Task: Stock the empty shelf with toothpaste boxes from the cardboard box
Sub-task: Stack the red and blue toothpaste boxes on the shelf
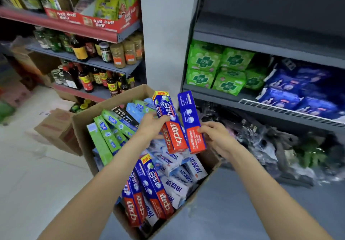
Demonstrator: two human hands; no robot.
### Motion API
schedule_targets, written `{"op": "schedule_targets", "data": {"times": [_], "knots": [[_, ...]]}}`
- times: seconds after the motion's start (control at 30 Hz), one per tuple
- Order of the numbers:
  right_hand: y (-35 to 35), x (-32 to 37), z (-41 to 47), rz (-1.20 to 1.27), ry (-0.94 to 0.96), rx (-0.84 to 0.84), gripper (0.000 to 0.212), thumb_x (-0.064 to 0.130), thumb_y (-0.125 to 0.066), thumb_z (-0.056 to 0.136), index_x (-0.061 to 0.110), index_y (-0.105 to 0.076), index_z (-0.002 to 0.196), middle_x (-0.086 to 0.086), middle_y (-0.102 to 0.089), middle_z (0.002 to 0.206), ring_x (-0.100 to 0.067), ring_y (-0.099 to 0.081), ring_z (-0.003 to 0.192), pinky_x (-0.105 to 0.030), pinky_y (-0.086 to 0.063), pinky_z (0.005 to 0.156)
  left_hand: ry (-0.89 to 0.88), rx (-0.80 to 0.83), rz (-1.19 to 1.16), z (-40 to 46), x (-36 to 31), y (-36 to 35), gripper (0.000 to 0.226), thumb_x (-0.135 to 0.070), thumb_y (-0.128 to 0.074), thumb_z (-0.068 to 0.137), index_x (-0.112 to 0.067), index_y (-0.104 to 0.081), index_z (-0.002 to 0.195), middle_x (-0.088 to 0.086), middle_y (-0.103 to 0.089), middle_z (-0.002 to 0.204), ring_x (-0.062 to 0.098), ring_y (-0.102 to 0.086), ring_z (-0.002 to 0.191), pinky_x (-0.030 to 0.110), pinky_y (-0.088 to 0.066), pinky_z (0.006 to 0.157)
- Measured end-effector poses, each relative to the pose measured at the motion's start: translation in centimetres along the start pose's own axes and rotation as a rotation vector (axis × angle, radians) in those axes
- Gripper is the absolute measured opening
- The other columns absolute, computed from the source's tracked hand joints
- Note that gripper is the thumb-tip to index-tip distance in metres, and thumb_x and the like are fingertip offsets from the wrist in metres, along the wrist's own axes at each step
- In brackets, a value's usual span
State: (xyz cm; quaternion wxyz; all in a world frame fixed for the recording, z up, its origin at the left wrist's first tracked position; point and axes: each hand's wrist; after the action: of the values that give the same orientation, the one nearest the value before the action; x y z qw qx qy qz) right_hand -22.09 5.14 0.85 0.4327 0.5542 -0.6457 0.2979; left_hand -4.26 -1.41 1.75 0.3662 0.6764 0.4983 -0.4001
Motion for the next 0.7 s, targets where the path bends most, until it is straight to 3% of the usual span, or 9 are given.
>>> {"op": "schedule_targets", "data": {"times": [0.1, 0.17, 0.23, 0.33, 0.47, 0.57, 0.63, 0.7], "knots": [[5.4, 1.7, -1.7, 0.114, 0.013, -0.019, 0.021, 0.005, -0.049, 0.092, -0.005, -0.059, 0.107, -0.013, -0.062, 0.085, -0.018, -0.058, 0.071, -0.023, -0.049, 0.058, -0.118, 0.059, -0.034, -0.6, -3.2, -4.5, 0.036, -0.016, -0.062, 0.090, -0.014, -0.041, 0.119, 0.000, -0.058, 0.088, 0.012, -0.061, 0.074, 0.039, -0.056, 0.071], [9.4, 2.7, -2.7, 0.206, 0.016, -0.054, 0.019, 0.003, -0.047, 0.090, -0.008, -0.058, 0.099, -0.016, -0.056, 0.083, -0.020, -0.056, 0.069, -0.025, -0.049, 0.058, -0.208, 0.101, 0.000, -1.0, -5.3, -8.4, 0.038, -0.014, -0.061, 0.090, -0.010, -0.043, 0.123, 0.000, -0.058, 0.085, 0.011, -0.060, 0.073, 0.030, -0.055, 0.065], [13.5, 3.5, -3.7, 0.304, 0.008, -0.074, 0.016, 0.006, -0.043, 0.090, 0.003, -0.058, 0.087, -0.011, -0.060, 0.078, -0.019, -0.058, 0.067, -0.028, -0.049, 0.062, -0.258, 0.161, 0.021, -1.6, -7.1, -12.8, 0.035, -0.015, -0.058, 0.092, -0.010, -0.043, 0.124, 0.002, -0.059, 0.090, 0.008, -0.059, 0.071, 0.020, -0.052, 0.052], [20.9, 3.9, -4.9, 0.448, 0.018, -0.079, 0.017, 0.012, -0.039, 0.084, 0.009, -0.056, 0.086, -0.006, -0.064, 0.074, -0.019, -0.062, 0.059, -0.029, -0.052, 0.059, -0.239, 0.257, -0.015, -2.7, -9.5, -20.3, 0.030, -0.018, -0.055, 0.094, -0.012, -0.047, 0.121, 0.001, -0.062, 0.089, 0.009, -0.061, 0.067, 0.022, -0.053, 0.048], [31.4, 4.0, -6.5, 0.458, 0.062, -0.178, 0.030, 0.024, -0.047, 0.078, 0.010, -0.058, 0.102, -0.012, -0.064, 0.092, -0.027, -0.063, 0.071, -0.035, -0.054, 0.061, -0.261, 0.370, -0.041, -4.8, -12.1, -31.4, 0.022, -0.020, -0.056, 0.093, -0.011, -0.056, 0.113, 0.003, -0.067, 0.090, 0.009, -0.063, 0.072, 0.022, -0.053, 0.048], [39.6, 4.0, -7.9, 0.374, 0.119, -0.289, 0.018, 0.026, -0.055, 0.089, 0.010, -0.061, 0.094, -0.007, -0.072, 0.076, -0.020, -0.067, 0.059, -0.032, -0.056, 0.055, -0.313, 0.386, -0.006, -5.8, -13.7, -40.2, 0.018, -0.017, -0.057, 0.092, -0.011, -0.059, 0.109, 0.008, -0.067, 0.100, 0.011, -0.061, 0.079, 0.021, -0.051, 0.059], [44.9, 4.1, -8.4, 0.281, 0.141, -0.359, 0.016, 0.026, -0.059, 0.089, 0.010, -0.061, 0.089, -0.004, -0.072, 0.066, -0.015, -0.067, 0.052, -0.028, -0.055, 0.052, -0.321, 0.368, -0.030, -6.0, -14.7, -45.6, 0.017, -0.018, -0.057, 0.092, -0.010, -0.060, 0.107, 0.008, -0.067, 0.098, 0.009, -0.061, 0.072, 0.020, -0.050, 0.057], [49.8, 4.3, -8.5, 0.217, 0.173, -0.410, 0.018, 0.024, -0.062, 0.088, 0.007, -0.063, 0.095, -0.005, -0.073, 0.072, -0.015, -0.067, 0.056, -0.027, -0.054, 0.058, -0.312, 0.342, -0.073, -6.1, -15.7, -50.5, 0.016, -0.021, -0.056, 0.093, -0.009, -0.060, 0.104, 0.003, -0.068, 0.090, 0.005, -0.060, 0.068, 0.018, -0.050, 0.053]]}}
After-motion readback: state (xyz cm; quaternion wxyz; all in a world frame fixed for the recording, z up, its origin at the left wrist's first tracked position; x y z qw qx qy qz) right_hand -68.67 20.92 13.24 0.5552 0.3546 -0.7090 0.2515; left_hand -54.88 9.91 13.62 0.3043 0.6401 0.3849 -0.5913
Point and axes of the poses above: each hand's wrist, its own z-axis towards the middle knuckle, its own y-axis out of the back of the hand, x = y × z
